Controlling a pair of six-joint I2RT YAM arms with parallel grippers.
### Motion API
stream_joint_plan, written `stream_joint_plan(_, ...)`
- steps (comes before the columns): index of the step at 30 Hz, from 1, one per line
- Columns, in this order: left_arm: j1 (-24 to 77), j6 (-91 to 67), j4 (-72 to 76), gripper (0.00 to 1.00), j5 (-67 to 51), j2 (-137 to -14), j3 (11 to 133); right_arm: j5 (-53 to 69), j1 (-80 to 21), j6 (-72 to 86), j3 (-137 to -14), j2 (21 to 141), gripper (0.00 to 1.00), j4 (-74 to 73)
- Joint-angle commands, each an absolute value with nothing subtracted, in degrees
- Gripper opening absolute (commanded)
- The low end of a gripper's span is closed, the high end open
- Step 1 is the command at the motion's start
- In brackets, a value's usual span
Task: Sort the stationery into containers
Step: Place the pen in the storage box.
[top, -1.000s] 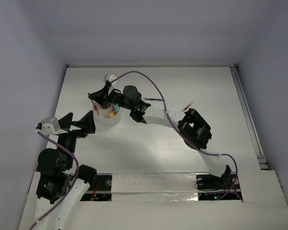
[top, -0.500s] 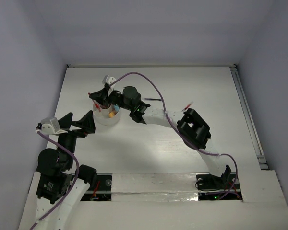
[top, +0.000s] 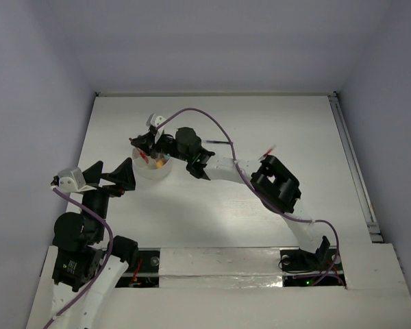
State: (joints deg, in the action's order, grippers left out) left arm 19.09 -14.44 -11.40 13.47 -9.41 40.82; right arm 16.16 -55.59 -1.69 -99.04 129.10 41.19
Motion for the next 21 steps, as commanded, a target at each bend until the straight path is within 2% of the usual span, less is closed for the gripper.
stream_joint_plan(1,18.81,-14.41,-9.14,0.99,12.57,-9.84,40.87,15.29,-55.99,-2.64,-98.26,129.29,0.03,45.79)
stream_joint_plan(3,18.81,-14.41,-9.14,0.99,12.57,-9.84,40.78,15.47,-55.99,-2.46,-98.00,128.94,0.19,45.97)
stream_joint_plan(4,18.81,-14.41,-9.05,0.99,12.57,-9.84,40.78,15.56,-55.99,-2.37,-98.00,128.67,0.32,45.88)
stream_joint_plan(7,18.81,-14.41,-9.05,0.99,12.48,-9.84,40.78,15.82,-55.99,-2.11,-97.74,127.27,0.49,45.62)
stream_joint_plan(9,18.81,-14.41,-8.97,0.99,12.39,-9.84,40.69,16.34,-55.99,-1.76,-97.30,126.13,0.54,44.83)
stream_joint_plan(15,18.81,-14.41,-8.70,0.99,11.95,-9.67,40.78,18.63,-53.54,-0.53,-94.40,119.02,0.56,38.59)
stream_joint_plan(18,18.81,-14.41,-8.79,0.99,11.60,-9.49,40.61,19.42,-50.11,2.80,-91.59,114.28,0.49,32.80)
stream_joint_plan(19,18.81,-14.41,-8.70,0.99,11.60,-9.49,40.61,21.16,-46.53,4.12,-91.50,113.30,0.38,30.17)
stream_joint_plan(21,18.81,-14.50,-8.70,0.99,11.34,-9.14,40.69,22.32,-42.39,4.13,-94.38,111.98,0.27,16.84)
